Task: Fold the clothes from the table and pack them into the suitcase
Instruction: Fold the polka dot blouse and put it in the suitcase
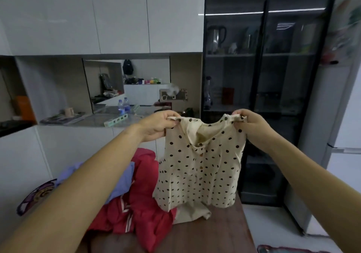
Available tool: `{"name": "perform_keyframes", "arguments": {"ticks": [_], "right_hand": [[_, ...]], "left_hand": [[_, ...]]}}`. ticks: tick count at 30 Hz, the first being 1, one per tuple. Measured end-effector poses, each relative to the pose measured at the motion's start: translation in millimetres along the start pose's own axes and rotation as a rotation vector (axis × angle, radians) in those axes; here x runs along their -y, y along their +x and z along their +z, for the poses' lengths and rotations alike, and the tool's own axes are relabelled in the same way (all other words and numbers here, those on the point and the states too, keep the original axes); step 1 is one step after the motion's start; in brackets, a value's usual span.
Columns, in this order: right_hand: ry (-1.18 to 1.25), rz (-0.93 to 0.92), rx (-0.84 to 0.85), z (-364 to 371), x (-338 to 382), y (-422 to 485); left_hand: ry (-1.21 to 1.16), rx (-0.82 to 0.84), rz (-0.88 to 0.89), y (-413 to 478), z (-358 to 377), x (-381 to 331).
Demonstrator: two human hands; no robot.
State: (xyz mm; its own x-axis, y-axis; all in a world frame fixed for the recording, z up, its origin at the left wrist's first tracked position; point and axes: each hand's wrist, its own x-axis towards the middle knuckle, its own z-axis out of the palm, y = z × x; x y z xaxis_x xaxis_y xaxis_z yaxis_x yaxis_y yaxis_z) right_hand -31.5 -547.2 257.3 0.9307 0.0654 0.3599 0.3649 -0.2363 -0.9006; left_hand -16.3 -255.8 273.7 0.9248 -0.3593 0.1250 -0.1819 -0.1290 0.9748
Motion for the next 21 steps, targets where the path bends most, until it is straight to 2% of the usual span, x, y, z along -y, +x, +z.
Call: {"name": "perform_keyframes", "arguments": {"ticks": [4,11,16,21], "right_hand": [[0.047,0.17,0.147,2,-71,-51],[-0.005,0.453,0.356,25,-196,-159],[0.01,0.643,0.4,30,-220,-210],[-0.004,0.672,0.46,30,-228,-235]], "left_hand": [[0.122,0.16,-0.171,-39,18,67],[0.129,0.26,-0.496,-118,64,204],[0.071,0.256,-0.617,-154,71,257],[0.096,0.272,-0.671,-177,81,270]]}}
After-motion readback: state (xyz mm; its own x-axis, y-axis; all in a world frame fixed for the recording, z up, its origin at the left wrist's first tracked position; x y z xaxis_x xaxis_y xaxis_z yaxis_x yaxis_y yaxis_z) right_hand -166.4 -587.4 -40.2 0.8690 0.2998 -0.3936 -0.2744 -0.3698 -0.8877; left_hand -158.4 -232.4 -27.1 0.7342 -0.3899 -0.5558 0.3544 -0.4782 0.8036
